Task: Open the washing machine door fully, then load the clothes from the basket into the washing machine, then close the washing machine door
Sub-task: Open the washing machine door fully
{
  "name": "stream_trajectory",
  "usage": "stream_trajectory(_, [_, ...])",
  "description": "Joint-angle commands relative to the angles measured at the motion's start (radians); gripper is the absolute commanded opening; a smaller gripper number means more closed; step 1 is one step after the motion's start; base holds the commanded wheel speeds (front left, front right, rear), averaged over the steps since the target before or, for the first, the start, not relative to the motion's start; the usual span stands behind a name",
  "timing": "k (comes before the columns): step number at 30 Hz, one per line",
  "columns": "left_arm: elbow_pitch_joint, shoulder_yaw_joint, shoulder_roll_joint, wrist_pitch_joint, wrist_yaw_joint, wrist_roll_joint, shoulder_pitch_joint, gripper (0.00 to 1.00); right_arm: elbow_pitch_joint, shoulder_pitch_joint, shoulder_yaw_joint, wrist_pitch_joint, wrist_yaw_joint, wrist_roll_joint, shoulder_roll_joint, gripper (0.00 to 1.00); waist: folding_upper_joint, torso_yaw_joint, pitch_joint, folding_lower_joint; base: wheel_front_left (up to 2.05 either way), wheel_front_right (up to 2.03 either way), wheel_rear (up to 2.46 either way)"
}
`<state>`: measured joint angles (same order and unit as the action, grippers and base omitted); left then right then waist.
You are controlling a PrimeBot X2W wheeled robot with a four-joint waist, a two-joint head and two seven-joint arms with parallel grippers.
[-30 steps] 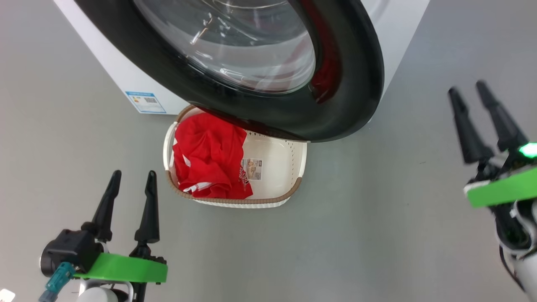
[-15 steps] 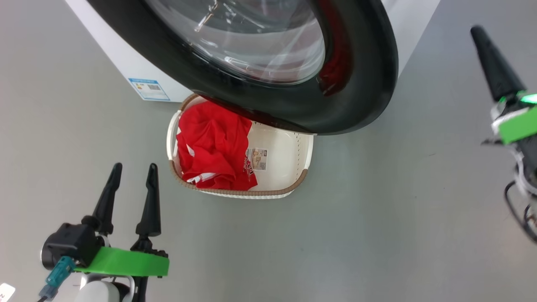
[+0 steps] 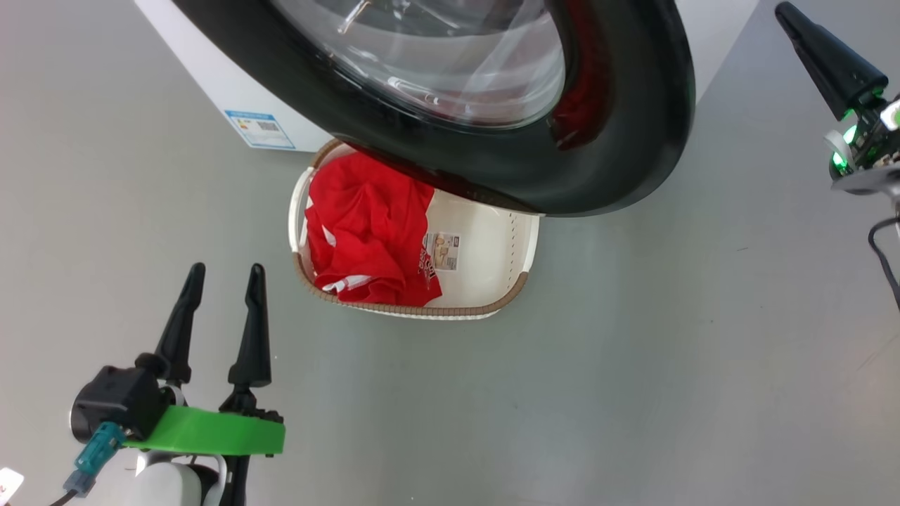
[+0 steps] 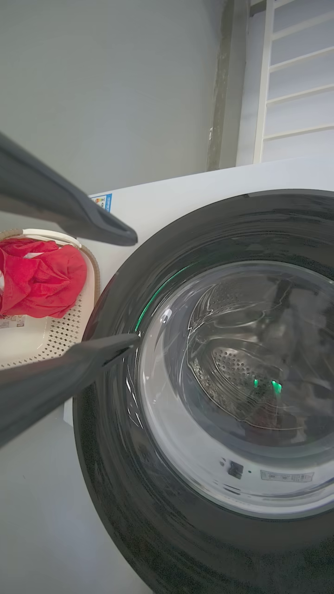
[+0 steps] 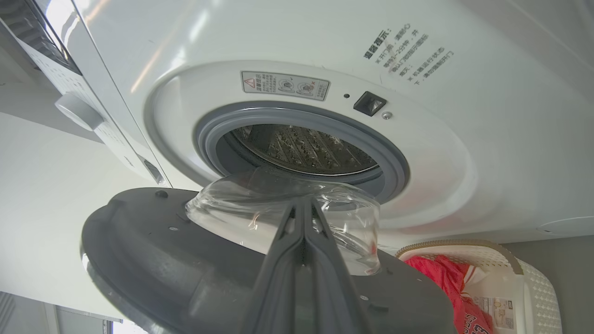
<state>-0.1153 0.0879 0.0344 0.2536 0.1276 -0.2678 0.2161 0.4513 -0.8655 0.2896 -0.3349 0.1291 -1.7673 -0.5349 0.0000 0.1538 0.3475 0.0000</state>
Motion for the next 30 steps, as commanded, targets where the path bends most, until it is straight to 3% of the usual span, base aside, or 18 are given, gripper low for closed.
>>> stream_trajectory(1, [0.028,-0.031,0.018,0.008,0.003,-0.004,0.024,1.00,0.001,-0.024,0.000,-0.035,0.002,-0.022,0.000,0.00,0.0000,0.006,0.008,0.0000,0.00,0.00,0.00])
stream_trajectory(15, [0.026,-0.031,0.016,0.008,0.003,-0.013,0.033,1.00,0.098,-0.106,0.061,-0.203,0.002,-0.015,0.057,0.00,0.0000,0.029,0.023,0.0000,0.00,0.00,0.00])
stream_trajectory(30, [0.009,-0.035,0.016,0.008,0.003,-0.014,0.008,1.00,0.094,-0.037,0.110,-0.333,0.002,-0.019,0.085,0.00,0.0000,0.028,-0.037,0.0000,0.00,0.00,0.00])
